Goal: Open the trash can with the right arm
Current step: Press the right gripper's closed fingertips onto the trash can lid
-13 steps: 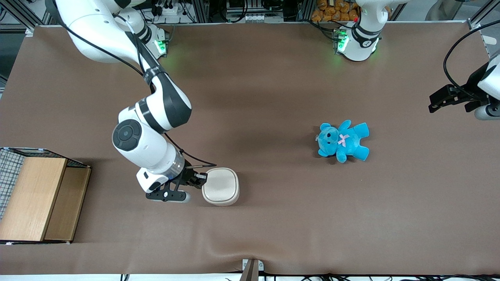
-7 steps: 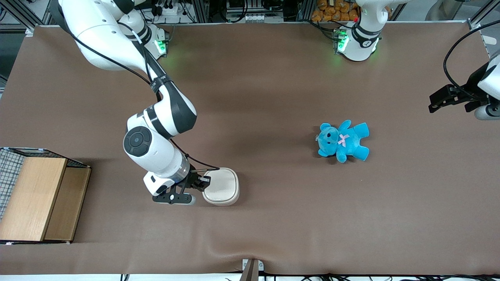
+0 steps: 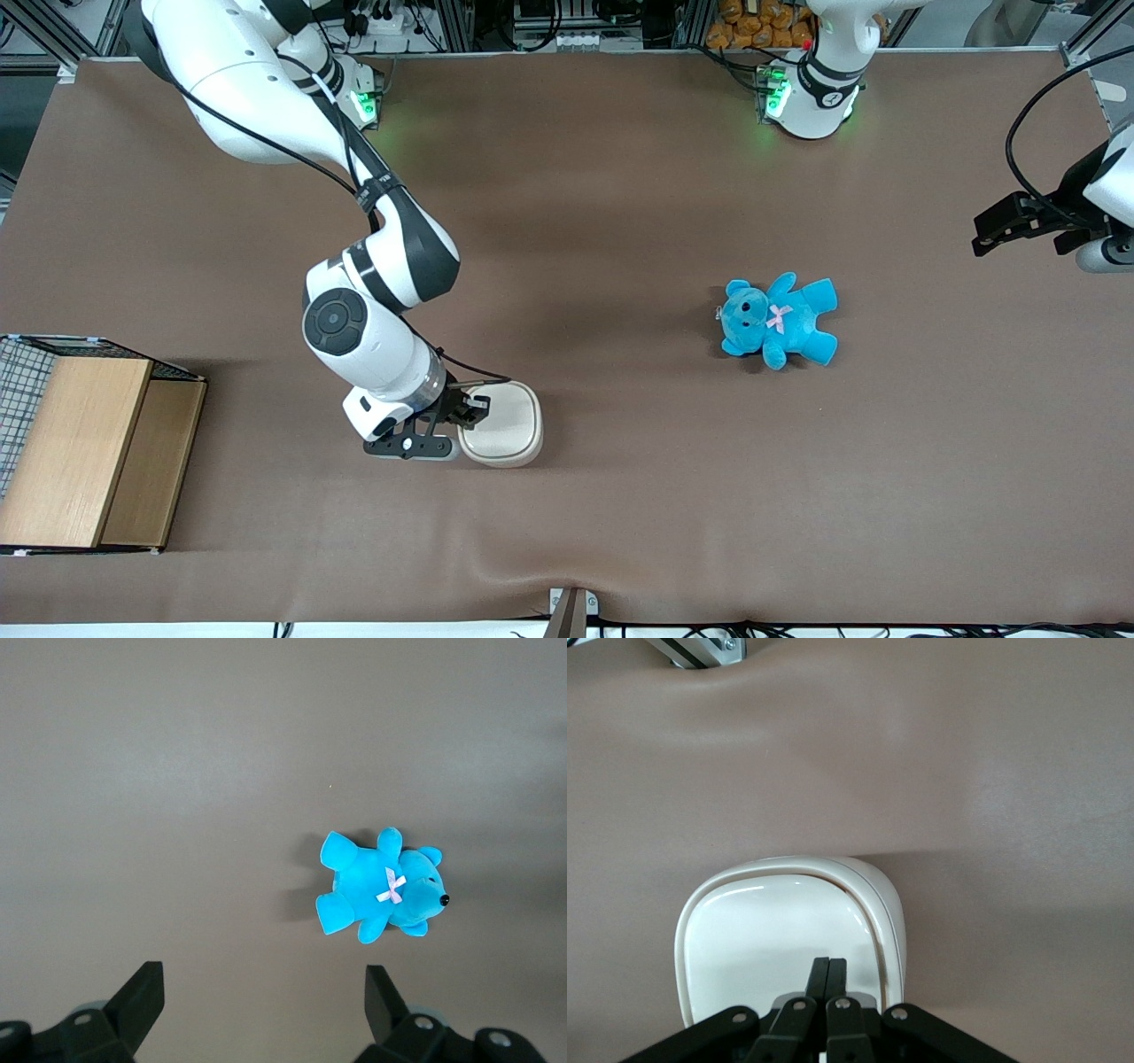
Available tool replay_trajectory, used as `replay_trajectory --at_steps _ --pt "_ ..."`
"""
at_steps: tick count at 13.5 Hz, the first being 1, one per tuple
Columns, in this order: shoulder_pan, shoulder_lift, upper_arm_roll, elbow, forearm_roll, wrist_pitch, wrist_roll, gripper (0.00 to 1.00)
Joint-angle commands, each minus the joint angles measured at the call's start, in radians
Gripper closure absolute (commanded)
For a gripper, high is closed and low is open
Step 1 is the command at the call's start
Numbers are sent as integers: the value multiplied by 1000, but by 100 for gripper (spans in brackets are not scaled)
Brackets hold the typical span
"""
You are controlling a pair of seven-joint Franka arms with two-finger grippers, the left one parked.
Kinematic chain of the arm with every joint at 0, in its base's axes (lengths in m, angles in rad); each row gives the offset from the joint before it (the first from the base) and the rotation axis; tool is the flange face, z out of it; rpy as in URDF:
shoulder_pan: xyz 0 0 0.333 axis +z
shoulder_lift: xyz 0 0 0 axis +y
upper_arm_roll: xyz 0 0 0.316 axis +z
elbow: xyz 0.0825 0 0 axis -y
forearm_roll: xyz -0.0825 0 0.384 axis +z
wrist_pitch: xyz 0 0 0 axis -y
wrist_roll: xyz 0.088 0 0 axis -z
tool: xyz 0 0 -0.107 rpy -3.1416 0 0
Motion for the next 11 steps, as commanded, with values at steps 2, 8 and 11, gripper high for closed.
replay_trajectory --at_steps 2,8,11 --pt "9 24 -5 26 -22 1 25 100" --pt "11 38 -5 26 -31 1 38 100" --pt "17 46 -5 18 -51 10 44 100"
